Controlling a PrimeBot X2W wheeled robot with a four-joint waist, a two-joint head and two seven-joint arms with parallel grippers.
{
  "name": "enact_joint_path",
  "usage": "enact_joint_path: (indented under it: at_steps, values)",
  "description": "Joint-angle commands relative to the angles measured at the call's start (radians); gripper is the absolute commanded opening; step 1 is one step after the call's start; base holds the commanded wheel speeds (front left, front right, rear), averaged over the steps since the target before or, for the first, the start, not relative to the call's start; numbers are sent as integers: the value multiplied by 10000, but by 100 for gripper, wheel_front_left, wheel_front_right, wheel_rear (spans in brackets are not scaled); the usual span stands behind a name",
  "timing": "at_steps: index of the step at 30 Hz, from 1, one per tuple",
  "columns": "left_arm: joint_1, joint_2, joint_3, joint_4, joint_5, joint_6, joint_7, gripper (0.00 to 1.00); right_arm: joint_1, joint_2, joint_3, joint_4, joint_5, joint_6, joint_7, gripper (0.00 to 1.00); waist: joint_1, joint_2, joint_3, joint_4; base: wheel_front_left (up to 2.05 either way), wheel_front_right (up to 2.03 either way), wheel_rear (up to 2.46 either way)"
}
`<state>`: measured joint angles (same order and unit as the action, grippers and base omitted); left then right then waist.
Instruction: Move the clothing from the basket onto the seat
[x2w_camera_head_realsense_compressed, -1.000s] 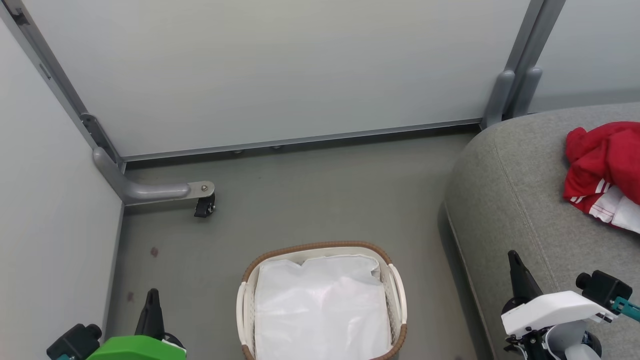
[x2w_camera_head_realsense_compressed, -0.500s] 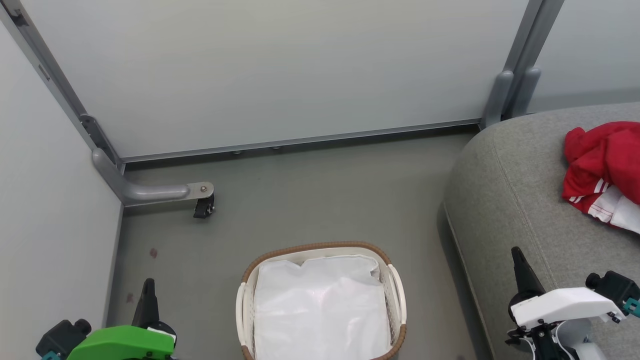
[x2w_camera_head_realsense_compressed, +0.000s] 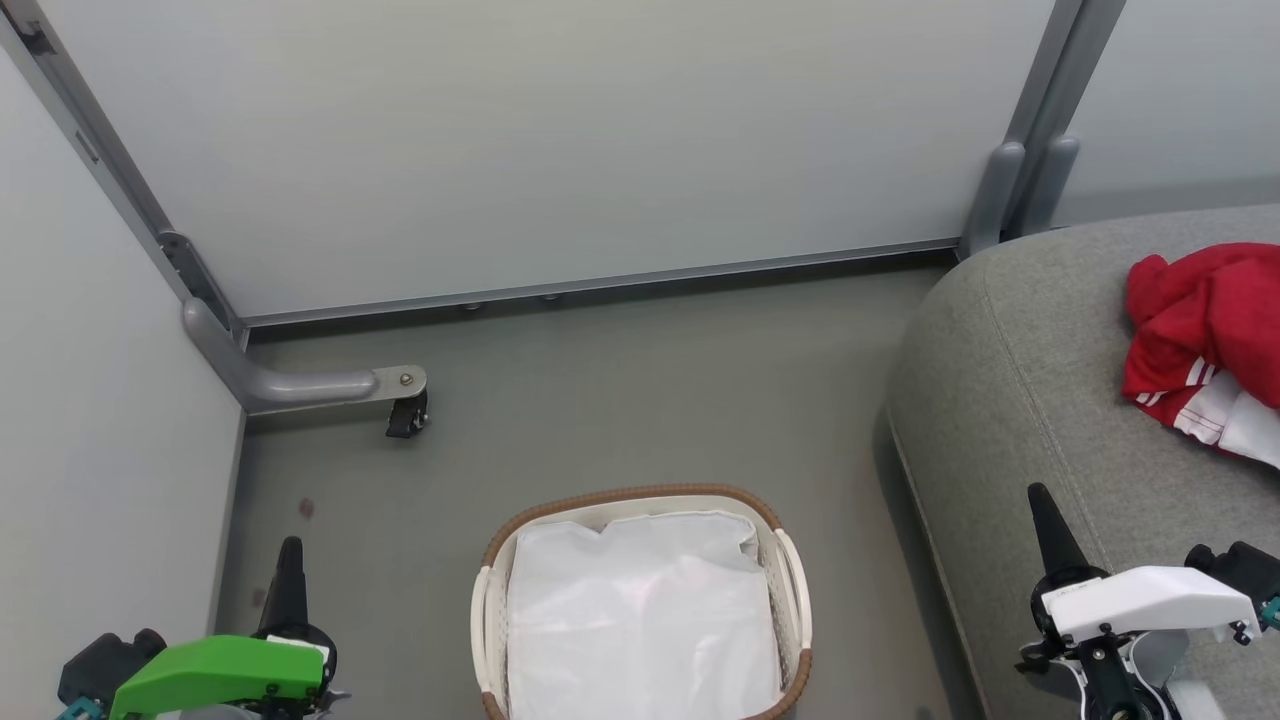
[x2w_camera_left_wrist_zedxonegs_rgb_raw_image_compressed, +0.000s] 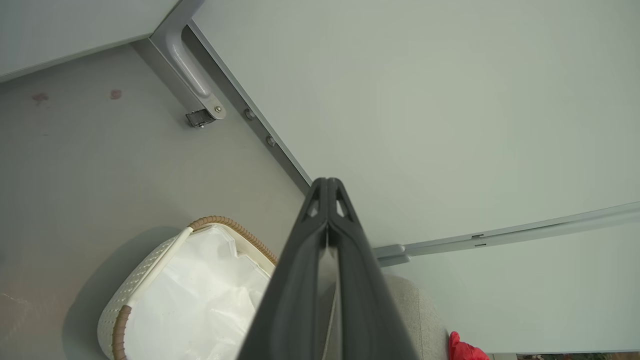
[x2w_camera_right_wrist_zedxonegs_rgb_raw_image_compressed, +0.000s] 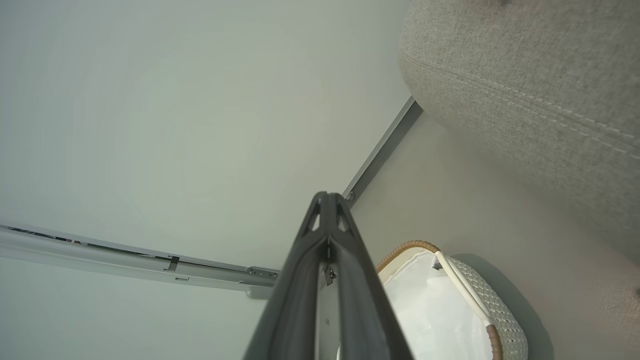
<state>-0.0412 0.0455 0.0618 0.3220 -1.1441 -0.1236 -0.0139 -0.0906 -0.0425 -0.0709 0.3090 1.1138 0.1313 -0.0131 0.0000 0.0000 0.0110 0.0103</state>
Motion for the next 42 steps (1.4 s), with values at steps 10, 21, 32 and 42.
enact_joint_path:
  at_steps: [10, 21, 32, 42]
  values:
    - [-364, 57, 157, -266, -1100, -62, 301, 0, -178, -74, -124, -246, 1175, -5, 306, 0, 0, 0, -14, -18, 0, 0, 0]
    - [-474, 61, 252, -414, -2045, -75, 565, 0, -199, -82, -211, -360, 2161, -6, 570, 0, 0, 0, -28, -37, 0, 0, 0]
    - [-567, 66, 343, -530, -2871, -87, 801, 0, -215, -89, -291, -454, 3060, -7, 796, 0, 0, 0, -42, -55, 0, 0, 0]
    - [-657, 69, 433, -632, -3591, -88, 992, 0, -216, -96, -353, -548, 3825, -7, 1001, 0, 0, 0, -56, -72, 0, 0, 0]
